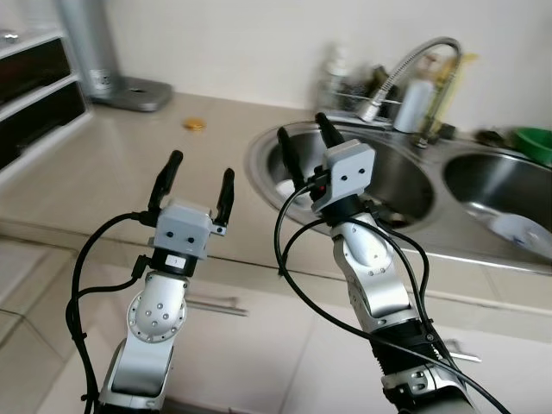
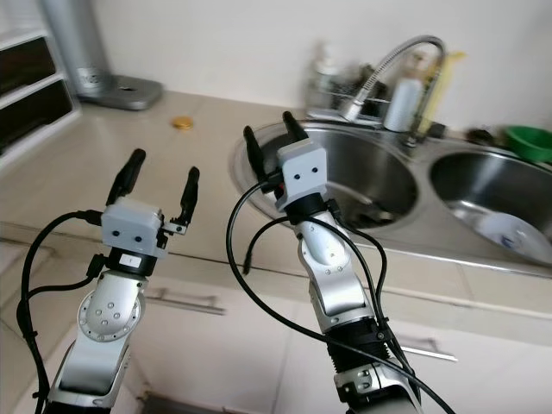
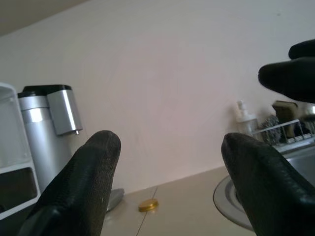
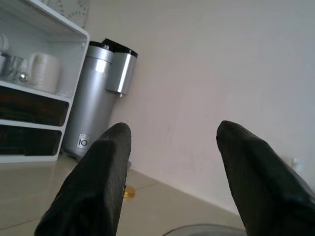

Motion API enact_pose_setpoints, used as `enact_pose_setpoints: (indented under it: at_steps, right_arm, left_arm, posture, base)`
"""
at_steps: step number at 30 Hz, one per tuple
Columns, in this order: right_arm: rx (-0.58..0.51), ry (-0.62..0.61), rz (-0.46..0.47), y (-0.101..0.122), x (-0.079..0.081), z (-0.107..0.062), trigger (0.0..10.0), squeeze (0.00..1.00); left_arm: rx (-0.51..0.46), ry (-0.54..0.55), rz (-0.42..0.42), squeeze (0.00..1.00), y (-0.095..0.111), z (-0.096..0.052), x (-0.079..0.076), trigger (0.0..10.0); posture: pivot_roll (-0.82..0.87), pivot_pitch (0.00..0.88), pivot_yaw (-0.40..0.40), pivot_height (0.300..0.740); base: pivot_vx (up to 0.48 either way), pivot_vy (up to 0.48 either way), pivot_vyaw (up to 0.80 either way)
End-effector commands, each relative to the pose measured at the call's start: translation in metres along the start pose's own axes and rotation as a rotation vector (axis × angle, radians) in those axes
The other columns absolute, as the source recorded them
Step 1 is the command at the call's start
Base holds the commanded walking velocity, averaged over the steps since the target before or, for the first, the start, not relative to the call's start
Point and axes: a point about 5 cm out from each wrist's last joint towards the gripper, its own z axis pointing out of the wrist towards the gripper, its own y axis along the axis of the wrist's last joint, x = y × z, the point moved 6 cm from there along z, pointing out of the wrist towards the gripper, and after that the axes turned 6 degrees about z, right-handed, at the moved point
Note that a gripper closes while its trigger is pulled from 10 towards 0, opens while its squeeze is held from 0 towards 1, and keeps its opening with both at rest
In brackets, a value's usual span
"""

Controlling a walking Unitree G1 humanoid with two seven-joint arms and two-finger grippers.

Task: Kitchen organization

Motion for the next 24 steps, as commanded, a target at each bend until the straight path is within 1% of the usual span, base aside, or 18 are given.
enact_pose_setpoints:
  at_steps: [1,5,9,15,24]
  right_arm:
    - [0.004,-0.035,-0.013,0.001,-0.013,-0.003,10.0,0.00]
    - [0.015,-0.039,-0.018,-0.001,-0.014,-0.004,10.0,0.00]
    - [0.023,-0.046,-0.002,-0.002,-0.015,-0.007,10.0,0.00]
    - [0.012,-0.061,0.020,-0.001,-0.016,-0.012,10.0,0.00]
    - [-0.010,-0.052,0.041,0.004,-0.014,-0.014,10.0,0.00]
  left_arm:
    - [-0.023,-0.016,-0.013,0.00,0.006,0.001,-0.006,10.0]
    - [-0.019,-0.028,-0.001,0.00,0.004,0.000,-0.008,10.0]
    - [-0.011,-0.037,0.006,0.00,0.003,0.000,-0.010,10.0]
    - [-0.011,-0.044,0.007,0.00,0.003,0.000,-0.012,10.0]
    - [-0.017,-0.048,0.000,0.00,0.004,0.000,-0.014,10.0]
  posture:
    - [0.11,0.000,-0.070,0.740]
    - [0.11,0.000,-0.069,0.740]
    - [0.11,0.000,-0.068,0.740]
    - [0.10,0.000,-0.067,0.740]
    - [0.10,0.000,-0.070,0.740]
  base:
    - [0.000,0.000,0.00]
    - [0.000,0.000,0.00]
    - [0.000,-0.062,-0.80]
    - [0.000,-0.480,-0.80]
    - [0.000,-0.480,-0.80]
